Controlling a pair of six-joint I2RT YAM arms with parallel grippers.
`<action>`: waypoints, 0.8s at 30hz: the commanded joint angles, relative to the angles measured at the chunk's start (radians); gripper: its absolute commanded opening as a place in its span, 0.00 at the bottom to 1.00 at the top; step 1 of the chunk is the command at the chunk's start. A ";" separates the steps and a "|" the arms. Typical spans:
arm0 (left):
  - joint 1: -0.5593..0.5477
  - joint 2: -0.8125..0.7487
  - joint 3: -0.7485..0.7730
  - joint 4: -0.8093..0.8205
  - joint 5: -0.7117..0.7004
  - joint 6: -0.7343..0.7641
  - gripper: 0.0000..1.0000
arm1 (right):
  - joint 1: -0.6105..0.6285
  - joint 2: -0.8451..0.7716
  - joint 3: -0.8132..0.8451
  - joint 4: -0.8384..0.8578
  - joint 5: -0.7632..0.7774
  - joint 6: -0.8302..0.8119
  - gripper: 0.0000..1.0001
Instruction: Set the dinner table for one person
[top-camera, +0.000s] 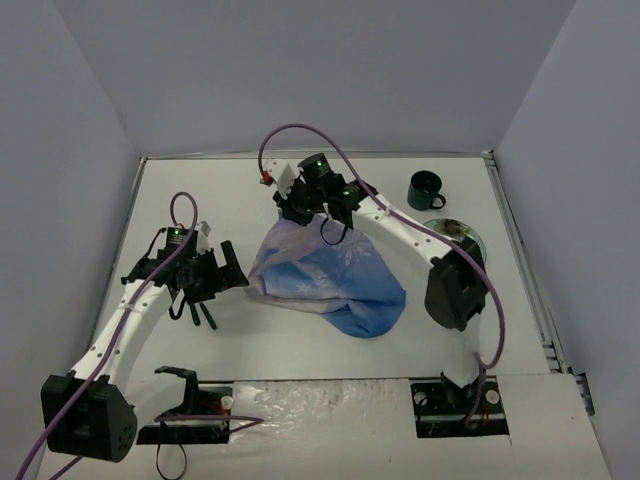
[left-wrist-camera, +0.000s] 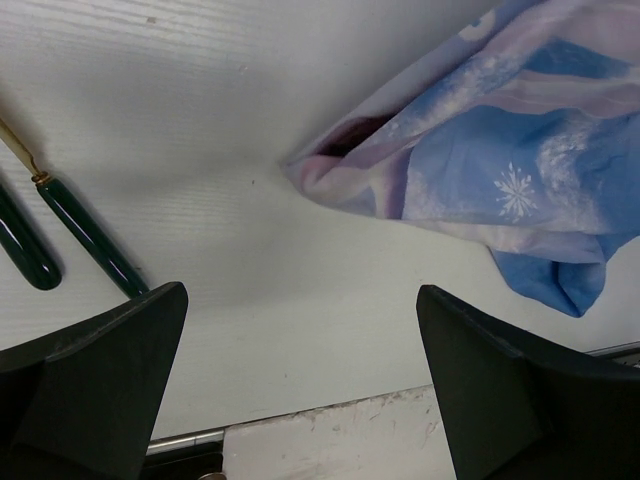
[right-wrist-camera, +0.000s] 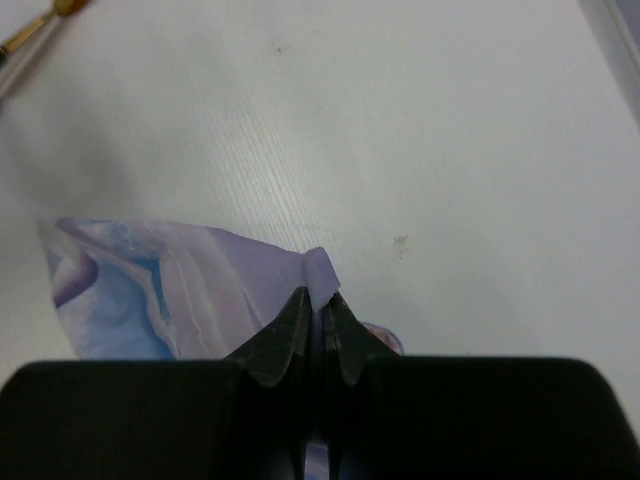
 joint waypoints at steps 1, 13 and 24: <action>0.006 0.018 0.091 0.041 0.031 0.011 0.97 | 0.028 -0.273 -0.184 0.049 0.096 0.038 0.00; 0.004 0.185 0.175 0.181 0.093 -0.034 0.96 | 0.209 -0.777 -0.751 0.071 0.221 0.273 0.00; -0.009 0.194 0.181 0.178 0.119 -0.010 0.94 | 0.292 -0.893 -1.063 0.257 0.351 0.566 0.00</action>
